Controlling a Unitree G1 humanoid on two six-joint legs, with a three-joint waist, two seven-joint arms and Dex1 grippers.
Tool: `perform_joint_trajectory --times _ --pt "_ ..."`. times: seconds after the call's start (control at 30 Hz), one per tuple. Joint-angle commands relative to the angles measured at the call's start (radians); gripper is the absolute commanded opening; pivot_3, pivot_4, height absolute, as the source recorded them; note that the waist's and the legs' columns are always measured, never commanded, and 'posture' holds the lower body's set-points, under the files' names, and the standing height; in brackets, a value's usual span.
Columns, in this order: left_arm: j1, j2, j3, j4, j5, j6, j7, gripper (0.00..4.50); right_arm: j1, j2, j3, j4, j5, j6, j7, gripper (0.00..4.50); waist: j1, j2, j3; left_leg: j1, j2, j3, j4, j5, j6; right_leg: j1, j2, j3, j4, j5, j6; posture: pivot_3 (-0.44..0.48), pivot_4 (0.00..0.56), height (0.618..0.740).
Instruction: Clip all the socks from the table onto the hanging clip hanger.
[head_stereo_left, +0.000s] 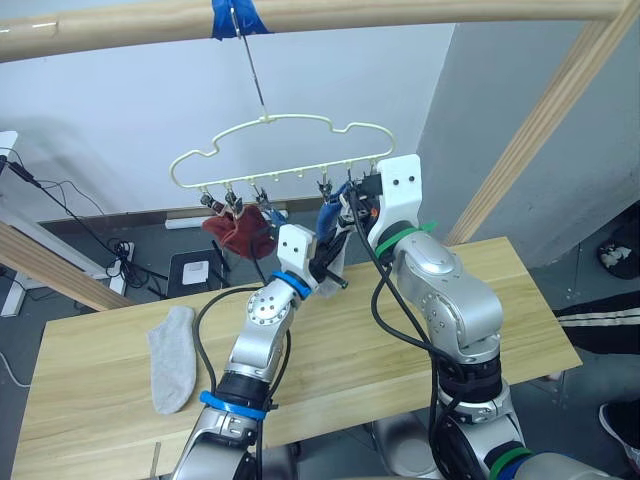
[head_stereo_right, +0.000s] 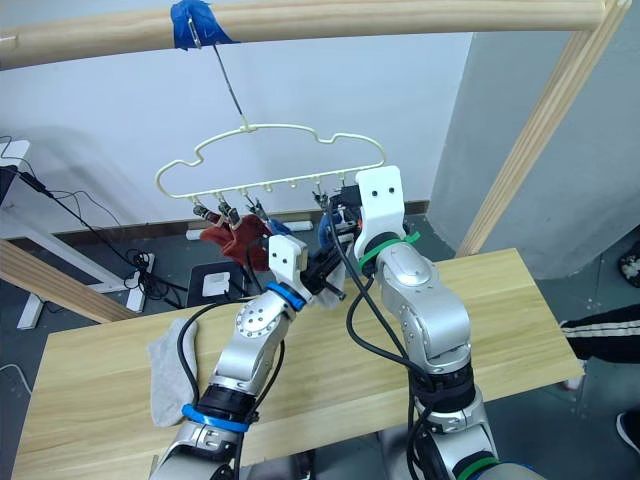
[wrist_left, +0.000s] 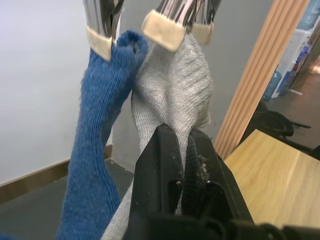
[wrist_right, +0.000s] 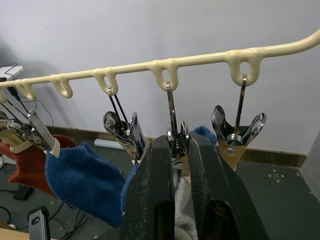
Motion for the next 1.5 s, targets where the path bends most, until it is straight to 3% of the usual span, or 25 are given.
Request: perform_joint_trajectory --times 0.03,0.27,0.5,0.6,0.87,0.9,0.93,1.5 --pt "-0.006 -0.006 0.0 -0.043 -0.005 -0.001 0.0 0.0 0.004 0.008 0.007 -0.057 0.008 -0.007 -0.002 0.46 0.0 0.0 0.0 0.0 0.0 0.0 0.0 0.0 0.0 0.0 0.0 0.0 0.0 0.0 0.0 -0.295 0.199 0.714" --pt "-0.019 0.006 -0.004 -0.028 0.042 -0.041 0.033 0.0 0.014 -0.007 0.014 -0.08 0.014 0.001 0.016 2.87 0.0 0.0 0.0 0.0 0.0 0.0 0.0 0.0 0.0 0.0 0.0 0.0 0.0 0.0 0.0 -0.298 0.201 0.714" --pt "-0.009 0.025 -0.017 -0.028 0.035 -0.014 -0.01 2.09 0.042 -0.08 0.049 -0.169 0.024 0.032 0.075 2.91 -0.002 0.0 0.0 0.0 0.0 0.0 0.0 0.0 0.0 0.0 0.0 0.0 0.0 0.0 0.0 -0.312 0.206 0.714" --pt "0.028 0.053 -0.03 -0.077 -0.006 0.002 -0.088 2.91 0.082 -0.144 0.072 -0.25 0.029 0.041 0.111 2.91 -0.005 0.0 0.0 0.0 0.0 0.0 0.0 0.0 0.0 0.0 0.0 0.0 0.0 0.0 0.0 -0.324 0.205 0.714" --pt "0.085 0.159 -0.02 -0.219 -0.07 0.055 -0.213 2.91 0.138 -0.196 0.047 -0.325 0.014 0.028 0.095 2.91 -0.02 0.0 0.0 0.001 0.0 0.0 0.0 0.0 0.0 0.001 0.0 0.0 -0.001 0.0 0.001 -0.331 0.207 0.714" --pt "0.091 0.184 -0.008 -0.251 -0.091 0.077 -0.235 2.91 0.137 -0.194 0.045 -0.311 0.009 0.024 0.09 2.91 -0.023 0.0 0.0 0.001 0.0 0.0 0.0 0.0 0.0 0.001 0.0 0.0 -0.001 0.0 0.001 -0.326 0.206 0.714" --pt "0.095 0.214 0.007 -0.29 -0.116 0.107 -0.26 2.95 0.132 -0.193 0.046 -0.289 0.0 0.021 0.082 2.55 -0.025 0.0 0.0 0.001 0.0 0.0 0.0 0.0 0.0 0.001 0.001 0.001 -0.001 -0.001 0.001 -0.318 0.206 0.714" --pt "0.053 0.373 0.076 -0.497 -0.262 0.336 -0.346 2.95 0.034 -0.163 0.032 -0.004 -0.054 -0.144 0.063 2.55 -0.023 0.0 0.0 0.001 0.001 0.0 0.0 0.0 0.0 0.001 0.001 0.001 -0.001 0.0 0.0 -0.255 0.188 0.714"
